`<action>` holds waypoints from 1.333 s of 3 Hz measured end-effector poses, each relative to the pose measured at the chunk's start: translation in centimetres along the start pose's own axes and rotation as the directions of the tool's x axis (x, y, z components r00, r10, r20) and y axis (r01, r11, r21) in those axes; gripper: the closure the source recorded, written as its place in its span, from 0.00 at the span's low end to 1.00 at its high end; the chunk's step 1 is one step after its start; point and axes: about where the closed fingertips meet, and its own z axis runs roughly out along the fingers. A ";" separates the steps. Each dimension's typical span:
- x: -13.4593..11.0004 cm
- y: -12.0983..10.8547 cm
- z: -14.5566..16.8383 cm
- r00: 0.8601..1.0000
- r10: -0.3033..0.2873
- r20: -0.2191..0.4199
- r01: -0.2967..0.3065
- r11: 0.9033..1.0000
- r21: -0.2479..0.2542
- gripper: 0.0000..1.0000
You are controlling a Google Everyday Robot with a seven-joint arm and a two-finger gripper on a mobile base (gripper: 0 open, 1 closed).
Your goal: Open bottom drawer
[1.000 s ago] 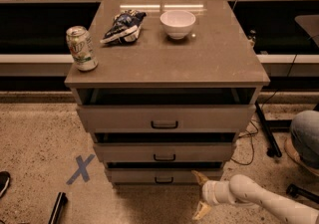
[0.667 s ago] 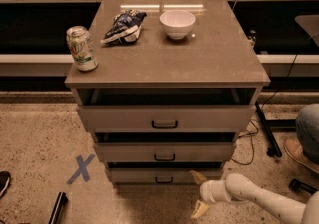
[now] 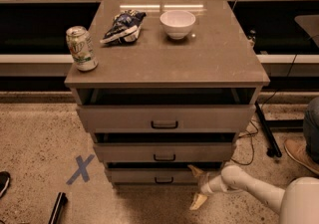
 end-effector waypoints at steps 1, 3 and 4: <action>0.5 -1.9 0.4 1.000 0.001 -0.017 -0.001 1.000 0.002 0.00; 2.6 -3.2 2.6 0.997 0.023 -0.075 -0.026 0.999 -0.038 0.25; 2.7 -2.9 2.8 0.997 0.025 -0.077 -0.029 0.998 -0.052 0.32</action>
Offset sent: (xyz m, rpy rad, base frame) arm 0.0520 -0.0102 -0.0254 -0.0907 0.0447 -0.0113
